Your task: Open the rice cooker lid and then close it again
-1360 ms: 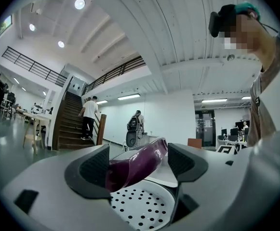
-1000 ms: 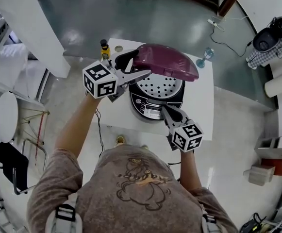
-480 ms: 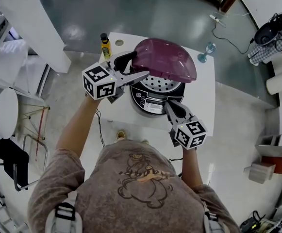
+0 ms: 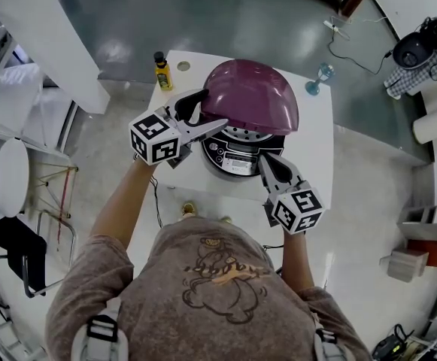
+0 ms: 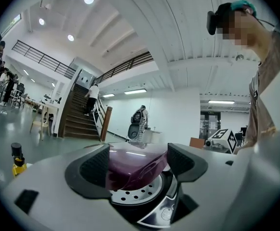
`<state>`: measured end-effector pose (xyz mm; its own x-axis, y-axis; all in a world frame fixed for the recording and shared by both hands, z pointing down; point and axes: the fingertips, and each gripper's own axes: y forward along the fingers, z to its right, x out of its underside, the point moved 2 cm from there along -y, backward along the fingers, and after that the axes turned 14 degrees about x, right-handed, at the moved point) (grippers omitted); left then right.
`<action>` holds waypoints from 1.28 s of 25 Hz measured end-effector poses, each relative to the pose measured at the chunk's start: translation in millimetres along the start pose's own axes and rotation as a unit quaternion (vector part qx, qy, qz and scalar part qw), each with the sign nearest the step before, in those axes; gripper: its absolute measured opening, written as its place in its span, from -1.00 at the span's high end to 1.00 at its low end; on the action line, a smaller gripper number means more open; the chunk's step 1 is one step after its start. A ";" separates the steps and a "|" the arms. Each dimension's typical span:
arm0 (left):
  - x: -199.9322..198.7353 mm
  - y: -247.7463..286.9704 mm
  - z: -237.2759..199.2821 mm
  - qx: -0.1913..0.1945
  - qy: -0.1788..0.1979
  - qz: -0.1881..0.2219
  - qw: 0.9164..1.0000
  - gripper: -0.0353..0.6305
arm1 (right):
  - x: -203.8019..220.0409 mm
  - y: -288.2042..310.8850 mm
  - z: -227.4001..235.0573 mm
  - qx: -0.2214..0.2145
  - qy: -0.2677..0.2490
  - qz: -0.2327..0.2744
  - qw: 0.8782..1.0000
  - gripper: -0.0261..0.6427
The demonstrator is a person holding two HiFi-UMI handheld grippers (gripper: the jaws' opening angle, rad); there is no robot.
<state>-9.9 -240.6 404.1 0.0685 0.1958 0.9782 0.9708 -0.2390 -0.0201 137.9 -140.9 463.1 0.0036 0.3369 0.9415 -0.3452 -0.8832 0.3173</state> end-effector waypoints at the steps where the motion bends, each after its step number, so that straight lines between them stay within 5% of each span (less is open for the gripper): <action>1: 1.0 -0.3 0.0 -0.001 -0.001 0.001 1.000 -0.22 | -2.4 -0.7 0.3 0.001 -0.001 0.003 1.000 0.91; 17: 9.5 1.8 -0.1 0.000 -0.009 -0.002 1.000 -0.22 | -72.6 7.8 28.1 0.030 -0.027 0.050 0.998 0.91; 32: 9.6 -0.5 1.6 0.005 -0.017 0.005 1.000 -0.22 | -62.5 22.0 45.4 0.054 -0.046 0.028 0.997 0.91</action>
<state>-9.3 -237.1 413.2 0.0848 0.2254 0.9706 0.9726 -0.2305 -0.0315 172.6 -196.2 416.4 0.0747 0.2588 0.9630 -0.2441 -0.9316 0.2693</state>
